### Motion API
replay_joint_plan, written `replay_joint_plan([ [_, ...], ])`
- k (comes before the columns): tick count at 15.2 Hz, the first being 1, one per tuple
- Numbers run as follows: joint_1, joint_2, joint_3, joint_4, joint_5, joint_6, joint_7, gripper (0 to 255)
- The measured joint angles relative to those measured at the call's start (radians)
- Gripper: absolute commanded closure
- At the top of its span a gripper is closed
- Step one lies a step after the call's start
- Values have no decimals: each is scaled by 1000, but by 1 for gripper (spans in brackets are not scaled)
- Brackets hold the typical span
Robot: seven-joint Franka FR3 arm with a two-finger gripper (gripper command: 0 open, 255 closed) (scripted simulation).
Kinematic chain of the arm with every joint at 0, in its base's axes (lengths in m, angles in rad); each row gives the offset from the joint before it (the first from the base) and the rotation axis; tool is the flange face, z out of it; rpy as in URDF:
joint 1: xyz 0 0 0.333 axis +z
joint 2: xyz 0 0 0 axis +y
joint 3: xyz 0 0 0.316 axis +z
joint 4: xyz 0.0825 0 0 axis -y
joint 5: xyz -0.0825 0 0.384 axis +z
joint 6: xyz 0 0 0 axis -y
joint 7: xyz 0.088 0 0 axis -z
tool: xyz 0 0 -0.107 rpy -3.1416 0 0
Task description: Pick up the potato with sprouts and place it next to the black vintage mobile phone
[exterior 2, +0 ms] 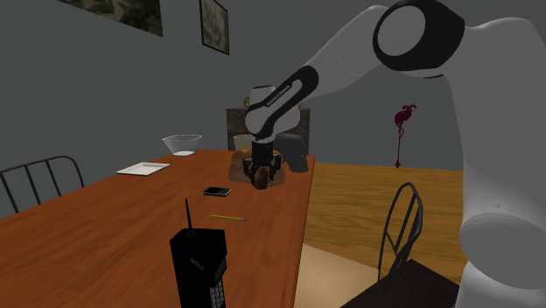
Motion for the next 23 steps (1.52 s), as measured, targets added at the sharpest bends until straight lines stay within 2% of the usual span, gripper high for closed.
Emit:
replay_joint_plan([
  [23,-2,-98,12,182,38,-277,-42,255],
])
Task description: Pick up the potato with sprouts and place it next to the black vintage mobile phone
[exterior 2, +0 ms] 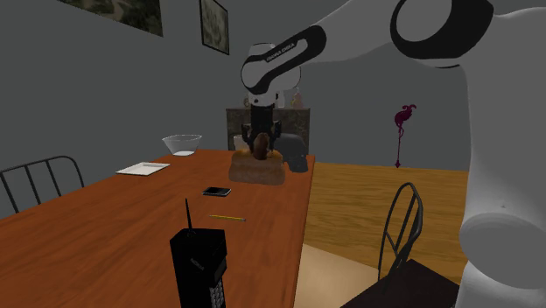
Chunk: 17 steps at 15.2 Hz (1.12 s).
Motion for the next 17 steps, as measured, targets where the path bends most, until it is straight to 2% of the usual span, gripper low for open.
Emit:
replay_joint_plan([
  [17,5,-1,4,224,9,-224,-22,255],
])
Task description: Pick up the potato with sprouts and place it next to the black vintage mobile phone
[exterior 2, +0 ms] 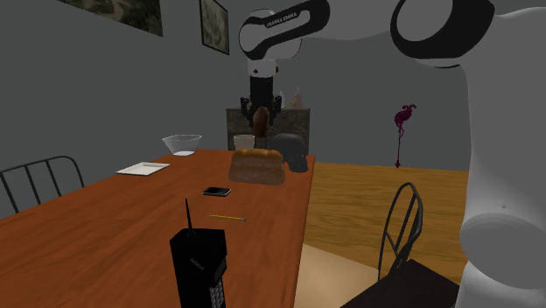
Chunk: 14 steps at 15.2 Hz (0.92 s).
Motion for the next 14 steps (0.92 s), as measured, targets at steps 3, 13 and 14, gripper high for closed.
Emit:
replay_joint_plan([
  [3,2,9,1,54,0,-46,-3,255],
  [13,37,-30,21,87,-5,-123,42,255],
  [14,51,-45,30,71,-7,-124,67,255],
])
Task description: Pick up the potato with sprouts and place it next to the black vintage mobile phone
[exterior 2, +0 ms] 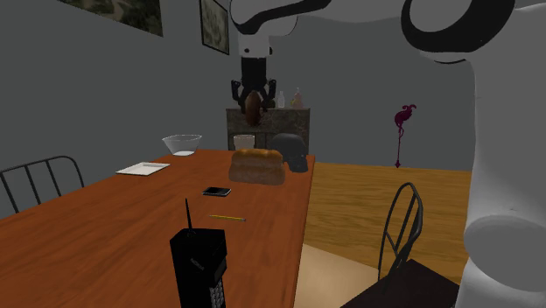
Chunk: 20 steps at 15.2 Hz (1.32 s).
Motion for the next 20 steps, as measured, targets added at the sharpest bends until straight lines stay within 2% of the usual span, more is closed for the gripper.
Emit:
replay_joint_plan([
  [2,16,-49,13,-68,2,17,34,255],
  [13,136,-187,119,-233,2,17,264,255],
  [20,218,-192,205,-231,-11,-13,430,255],
])
